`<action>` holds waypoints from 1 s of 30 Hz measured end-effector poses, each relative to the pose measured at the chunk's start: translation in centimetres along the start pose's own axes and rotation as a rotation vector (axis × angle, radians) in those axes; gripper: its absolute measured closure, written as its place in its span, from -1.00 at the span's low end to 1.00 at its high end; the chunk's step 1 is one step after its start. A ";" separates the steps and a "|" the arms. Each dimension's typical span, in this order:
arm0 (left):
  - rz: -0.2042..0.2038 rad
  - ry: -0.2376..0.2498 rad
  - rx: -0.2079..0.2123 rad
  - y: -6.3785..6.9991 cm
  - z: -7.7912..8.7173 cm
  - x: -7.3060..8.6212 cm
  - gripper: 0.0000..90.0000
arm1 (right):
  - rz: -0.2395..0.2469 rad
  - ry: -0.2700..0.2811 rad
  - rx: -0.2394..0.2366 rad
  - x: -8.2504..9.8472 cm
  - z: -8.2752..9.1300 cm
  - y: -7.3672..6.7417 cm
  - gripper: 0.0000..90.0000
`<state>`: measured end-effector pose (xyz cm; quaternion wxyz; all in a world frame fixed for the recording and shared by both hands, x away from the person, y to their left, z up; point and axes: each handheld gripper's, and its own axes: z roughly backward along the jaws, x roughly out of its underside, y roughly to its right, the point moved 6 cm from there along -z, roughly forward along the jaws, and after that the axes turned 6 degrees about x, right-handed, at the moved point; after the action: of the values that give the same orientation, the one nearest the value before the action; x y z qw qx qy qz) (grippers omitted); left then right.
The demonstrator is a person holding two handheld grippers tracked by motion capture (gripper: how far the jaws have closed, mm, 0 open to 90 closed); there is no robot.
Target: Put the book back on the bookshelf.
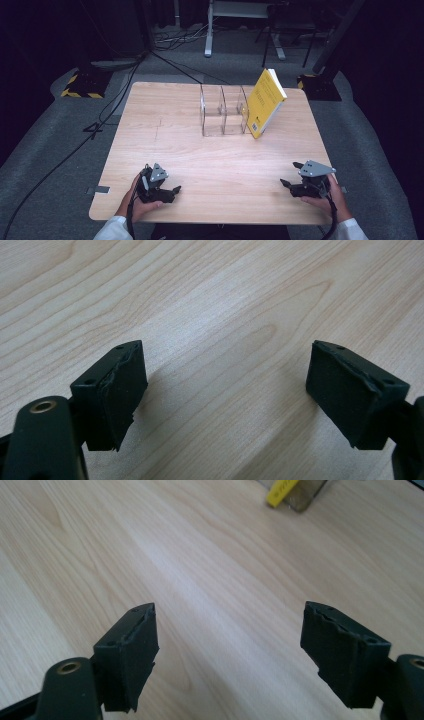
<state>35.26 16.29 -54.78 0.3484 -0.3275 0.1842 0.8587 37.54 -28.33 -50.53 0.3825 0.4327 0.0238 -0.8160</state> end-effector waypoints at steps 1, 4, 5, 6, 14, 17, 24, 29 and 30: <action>0.000 0.000 0.001 0.0 0.0 0.0 -0.62 | -0.001 -0.006 0.003 0.5 0.1 0.0 -0.48; 0.000 0.000 0.001 0.0 0.0 0.0 -0.62 | -0.011 -0.021 -0.003 1.7 0.4 0.0 -0.49; 0.001 0.000 0.001 0.0 0.0 0.0 -0.62 | -0.016 -0.023 0.003 2.1 0.5 0.0 -0.49; 0.001 0.000 0.001 0.0 0.0 0.0 -0.62 | -0.022 -0.026 0.004 2.3 0.5 0.1 -0.49; 0.001 0.001 0.002 0.0 0.0 0.0 -0.62 | -0.093 -0.037 0.026 4.7 0.9 1.1 -0.50; 0.001 0.001 0.003 0.0 0.0 0.0 -0.62 | -0.144 -0.043 0.045 5.7 1.0 1.4 -0.50; 0.001 0.000 0.005 0.0 0.0 0.0 -0.62 | -0.248 -0.042 0.049 7.2 1.3 2.0 -0.57; 0.000 0.000 0.005 0.0 0.0 0.0 -0.62 | -0.305 -0.063 0.014 7.3 1.1 2.3 -0.58; 0.001 0.001 0.005 0.0 0.0 0.0 -0.62 | -0.308 -0.063 0.013 7.4 1.1 2.3 -0.58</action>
<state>35.25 16.28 -54.79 0.3490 -0.3268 0.1865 0.8583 35.83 -34.82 -54.49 0.2505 0.4004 0.0728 -0.8784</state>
